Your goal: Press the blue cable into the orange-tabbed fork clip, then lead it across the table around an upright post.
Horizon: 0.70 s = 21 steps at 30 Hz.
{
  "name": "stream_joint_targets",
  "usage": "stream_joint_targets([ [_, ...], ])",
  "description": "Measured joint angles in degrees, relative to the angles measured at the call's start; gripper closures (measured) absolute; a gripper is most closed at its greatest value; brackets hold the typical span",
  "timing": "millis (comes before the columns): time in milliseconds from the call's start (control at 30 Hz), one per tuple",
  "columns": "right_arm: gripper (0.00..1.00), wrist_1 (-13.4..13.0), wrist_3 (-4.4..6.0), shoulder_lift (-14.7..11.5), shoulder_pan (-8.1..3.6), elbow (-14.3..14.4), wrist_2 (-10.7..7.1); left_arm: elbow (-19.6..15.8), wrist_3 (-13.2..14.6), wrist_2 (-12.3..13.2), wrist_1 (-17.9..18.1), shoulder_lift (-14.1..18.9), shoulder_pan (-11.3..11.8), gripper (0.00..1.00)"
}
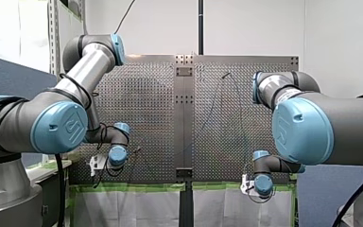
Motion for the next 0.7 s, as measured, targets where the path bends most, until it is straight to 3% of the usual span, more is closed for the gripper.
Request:
stream_joint_targets([
  [400, 1.00, 0.02, 0.00, 0.00, 0.03, -0.01, 0.05, -0.01, 5.74, -2.29, -4.36, 0.00, -0.51, 0.00],
  [700, 1.00, 0.02, 0.01, 0.00, 0.01, -0.01, 0.09, -1.66, 5.77, -1.94, -8.84, 0.01, -1.27, 0.00],
])
